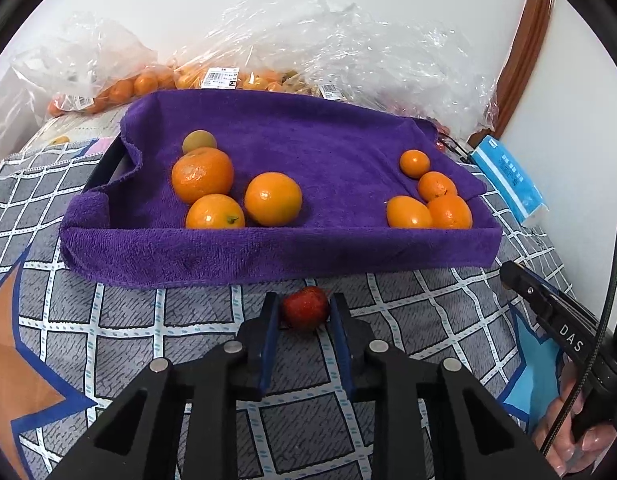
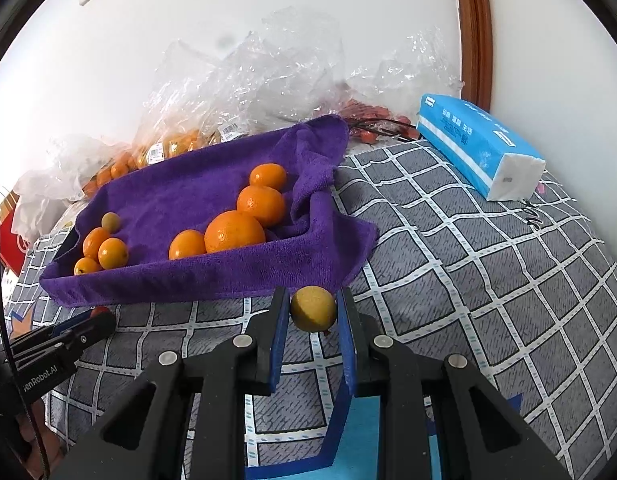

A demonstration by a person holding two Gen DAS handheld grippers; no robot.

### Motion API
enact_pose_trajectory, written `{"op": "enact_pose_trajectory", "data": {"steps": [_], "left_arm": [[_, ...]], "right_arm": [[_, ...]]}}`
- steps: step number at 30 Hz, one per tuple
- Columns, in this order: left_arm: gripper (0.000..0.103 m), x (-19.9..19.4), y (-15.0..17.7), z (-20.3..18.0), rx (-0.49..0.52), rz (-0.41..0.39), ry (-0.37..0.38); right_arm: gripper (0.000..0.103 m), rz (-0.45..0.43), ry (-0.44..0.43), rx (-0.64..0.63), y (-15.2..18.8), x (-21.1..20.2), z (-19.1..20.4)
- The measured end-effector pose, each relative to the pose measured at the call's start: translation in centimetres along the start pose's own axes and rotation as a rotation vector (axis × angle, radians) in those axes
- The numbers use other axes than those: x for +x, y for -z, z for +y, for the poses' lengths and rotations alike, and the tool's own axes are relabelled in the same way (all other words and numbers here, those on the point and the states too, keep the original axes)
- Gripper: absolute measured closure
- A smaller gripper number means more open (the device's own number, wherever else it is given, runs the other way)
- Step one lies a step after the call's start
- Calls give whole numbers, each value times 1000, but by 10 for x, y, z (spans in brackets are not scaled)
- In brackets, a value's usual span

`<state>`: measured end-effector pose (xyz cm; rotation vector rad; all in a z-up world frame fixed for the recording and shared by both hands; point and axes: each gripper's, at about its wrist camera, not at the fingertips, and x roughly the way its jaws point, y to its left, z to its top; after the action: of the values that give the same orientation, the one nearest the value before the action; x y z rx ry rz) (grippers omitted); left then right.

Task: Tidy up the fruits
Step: 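Carry the yellow-green fruit and red tomato over the purple towel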

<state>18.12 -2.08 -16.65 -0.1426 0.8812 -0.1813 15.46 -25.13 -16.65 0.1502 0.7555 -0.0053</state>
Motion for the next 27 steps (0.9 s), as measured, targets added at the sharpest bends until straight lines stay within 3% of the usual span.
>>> {"op": "enact_pose_trajectory", "data": {"steps": [20, 27], "left_arm": [[79, -20, 3, 4, -16, -85, 41], [79, -24, -1, 13, -68, -80, 66]], "right_arm": [[79, -25, -12, -10, 1, -6, 2], [79, -18, -62, -19, -2, -6, 9]]}}
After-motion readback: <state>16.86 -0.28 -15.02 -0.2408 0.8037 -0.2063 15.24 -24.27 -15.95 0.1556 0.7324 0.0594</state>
